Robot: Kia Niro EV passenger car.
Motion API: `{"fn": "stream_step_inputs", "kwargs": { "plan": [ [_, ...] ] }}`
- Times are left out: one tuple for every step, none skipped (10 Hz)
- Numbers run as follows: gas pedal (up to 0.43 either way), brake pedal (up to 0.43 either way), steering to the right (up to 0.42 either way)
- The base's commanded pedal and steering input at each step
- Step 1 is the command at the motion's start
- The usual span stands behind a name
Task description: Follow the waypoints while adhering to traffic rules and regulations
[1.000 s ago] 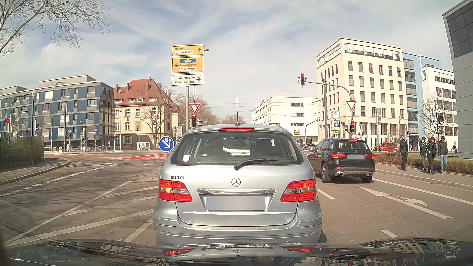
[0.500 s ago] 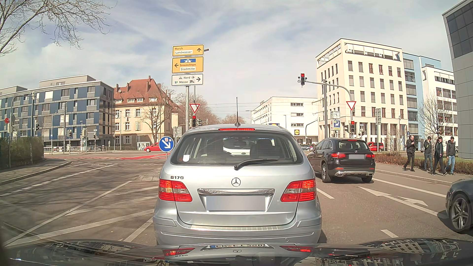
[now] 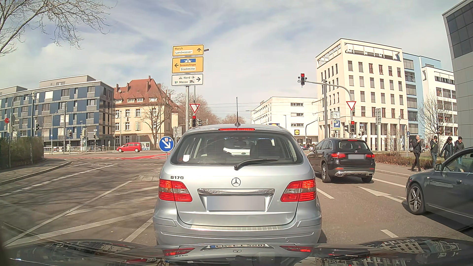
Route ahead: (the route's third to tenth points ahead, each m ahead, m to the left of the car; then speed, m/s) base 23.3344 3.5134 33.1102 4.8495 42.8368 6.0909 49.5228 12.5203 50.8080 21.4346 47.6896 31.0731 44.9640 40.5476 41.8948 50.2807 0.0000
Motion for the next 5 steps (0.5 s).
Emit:
{"fn": "stream_step_inputs", "kwargs": {
  "plan": [
    [0.0,0.305,0.006],
    [0.0,0.299,0.006],
    [0.0,0.305,0.006],
    [0.0,0.299,0.006],
    [0.0,0.299,0.006]
  ]
}}
